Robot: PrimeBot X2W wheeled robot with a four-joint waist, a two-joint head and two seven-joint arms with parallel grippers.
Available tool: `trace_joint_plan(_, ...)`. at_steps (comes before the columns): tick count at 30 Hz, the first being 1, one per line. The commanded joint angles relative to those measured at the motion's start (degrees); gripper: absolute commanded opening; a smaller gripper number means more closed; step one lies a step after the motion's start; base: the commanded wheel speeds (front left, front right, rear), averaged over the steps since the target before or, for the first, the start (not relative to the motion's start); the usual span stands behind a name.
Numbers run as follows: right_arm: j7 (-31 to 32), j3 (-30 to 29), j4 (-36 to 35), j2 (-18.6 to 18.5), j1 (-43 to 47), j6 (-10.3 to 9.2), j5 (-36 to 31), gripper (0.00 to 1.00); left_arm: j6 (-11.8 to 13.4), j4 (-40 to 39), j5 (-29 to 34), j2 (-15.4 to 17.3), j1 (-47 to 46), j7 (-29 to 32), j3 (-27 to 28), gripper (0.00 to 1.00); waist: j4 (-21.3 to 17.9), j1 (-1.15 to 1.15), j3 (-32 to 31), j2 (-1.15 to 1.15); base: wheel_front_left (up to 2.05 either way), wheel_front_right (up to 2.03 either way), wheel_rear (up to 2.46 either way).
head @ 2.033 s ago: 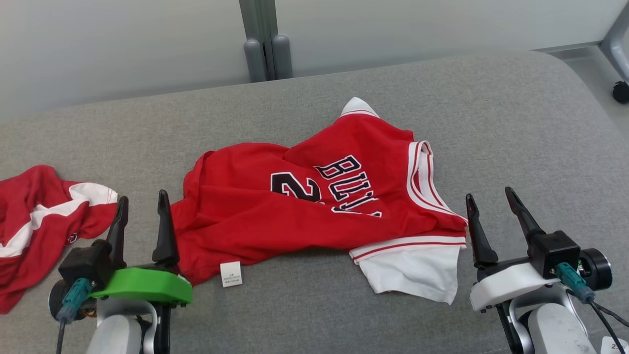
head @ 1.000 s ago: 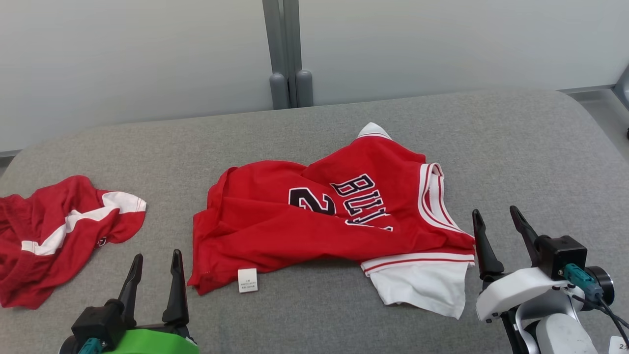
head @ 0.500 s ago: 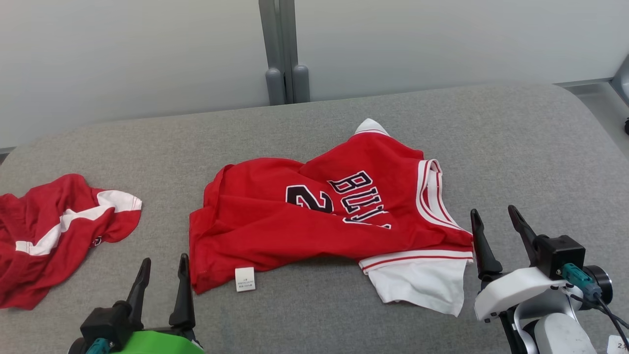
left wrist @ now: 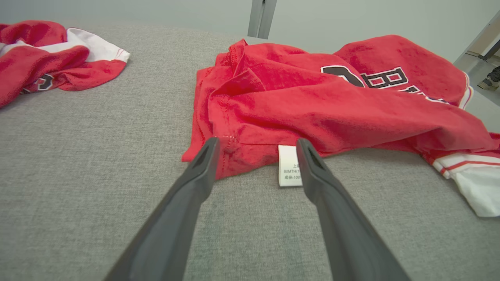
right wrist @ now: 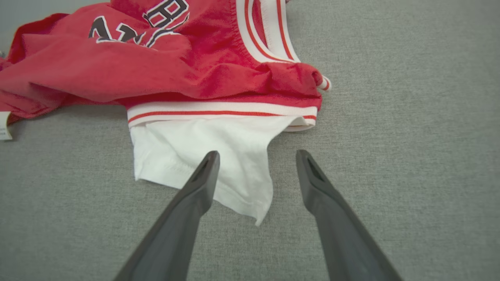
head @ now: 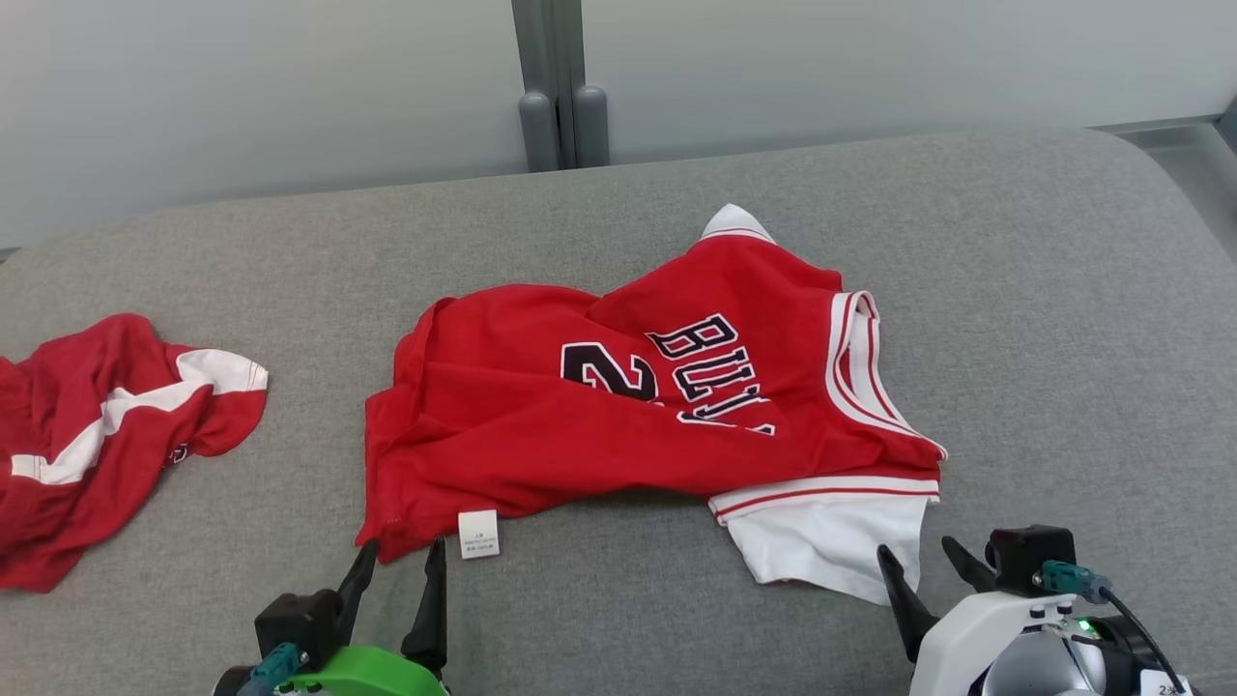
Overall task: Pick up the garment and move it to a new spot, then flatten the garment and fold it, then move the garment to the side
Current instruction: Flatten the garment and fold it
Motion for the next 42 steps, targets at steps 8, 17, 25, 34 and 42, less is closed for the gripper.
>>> trace_joint_plan(8, 1.9, 0.8, 3.1, -0.3, -1.7, -0.08, -1.2, 1.0, 0.3, 6.2, 0.1, 0.5, -6.1, 0.0, -0.9, 1.0, 0.3, 0.0, 2.1, 0.0, 0.0, 0.0, 0.0)
trace_joint_plan(17, 1.2, 1.8, 5.2, -0.5, -3.2, -0.08, -0.7, 1.0, 1.5, 10.6, 0.3, 0.7, -10.2, 0.0, -1.0, 1.0, 0.3, 0.0, 2.9, 0.0, 0.0, 0.0, 0.0)
trace_joint_plan(25, 0.6, 2.9, 6.7, -0.4, -4.1, -0.08, 0.0, 1.0, 0.5, 12.8, -1.4, 0.4, -10.6, 0.0, -2.7, 1.0, -0.1, 0.0, 3.6, 0.0, 0.0, 0.0, 0.0)
trace_joint_plan(34, 0.4, 4.7, 7.2, -1.4, -4.1, -0.08, 1.3, 1.0, 0.7, 12.7, -1.6, 0.5, -11.8, 0.0, -3.5, 0.78, 0.1, 0.0, 4.2, 0.0, 0.0, 0.0, 0.0)
trace_joint_plan(42, 0.0, 5.7, 7.0, -1.8, -5.0, -0.08, 2.5, 0.0, 0.4, 14.9, -3.6, 0.5, -12.8, 0.3, -3.3, 0.0, -0.4, 0.0, 4.2, 0.0, 0.0, 0.0, 0.0)
